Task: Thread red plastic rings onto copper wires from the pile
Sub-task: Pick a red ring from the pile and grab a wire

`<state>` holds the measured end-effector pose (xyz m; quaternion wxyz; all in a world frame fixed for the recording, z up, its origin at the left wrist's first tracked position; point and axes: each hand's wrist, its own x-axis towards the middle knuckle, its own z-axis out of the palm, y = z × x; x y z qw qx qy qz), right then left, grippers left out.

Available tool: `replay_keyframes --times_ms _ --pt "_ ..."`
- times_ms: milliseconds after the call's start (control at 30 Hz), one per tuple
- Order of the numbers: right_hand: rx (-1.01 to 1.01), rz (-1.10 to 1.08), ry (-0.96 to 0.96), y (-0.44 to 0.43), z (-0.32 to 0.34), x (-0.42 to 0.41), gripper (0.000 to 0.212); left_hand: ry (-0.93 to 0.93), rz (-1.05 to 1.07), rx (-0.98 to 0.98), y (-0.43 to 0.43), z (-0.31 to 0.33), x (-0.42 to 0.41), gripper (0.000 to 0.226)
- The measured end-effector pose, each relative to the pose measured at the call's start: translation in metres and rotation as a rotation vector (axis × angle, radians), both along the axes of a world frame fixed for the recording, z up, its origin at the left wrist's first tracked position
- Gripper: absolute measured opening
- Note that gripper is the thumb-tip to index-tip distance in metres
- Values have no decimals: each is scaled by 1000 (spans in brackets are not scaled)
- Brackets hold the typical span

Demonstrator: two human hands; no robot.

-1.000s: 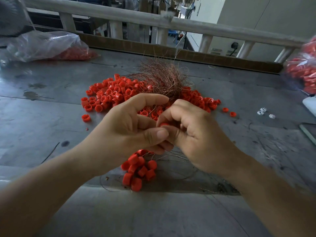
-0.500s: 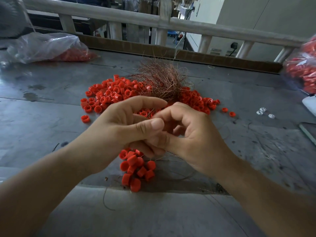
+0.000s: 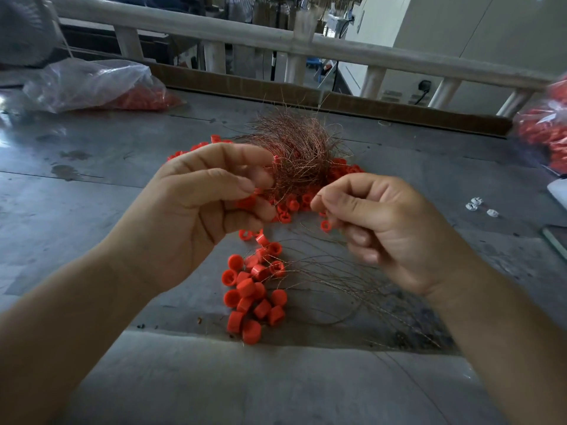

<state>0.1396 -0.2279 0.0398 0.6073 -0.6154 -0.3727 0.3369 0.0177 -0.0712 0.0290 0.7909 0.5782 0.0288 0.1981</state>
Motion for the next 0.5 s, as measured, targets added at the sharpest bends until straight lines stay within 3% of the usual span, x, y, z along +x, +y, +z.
replay_keyframes --times_ms 100,200,300,500 --pt "-70 -95 -205 -4 2 8 10 160 107 157 -1 -4 3 20" --pt "-184 -121 -441 -5 0 14 12 291 252 562 -2 -13 4 15" --pt "-335 -80 -587 -2 -6 16 12 391 247 867 -2 -19 5 21" --pt "-527 -11 -748 1 -16 15 18 486 160 972 1 -22 6 20"
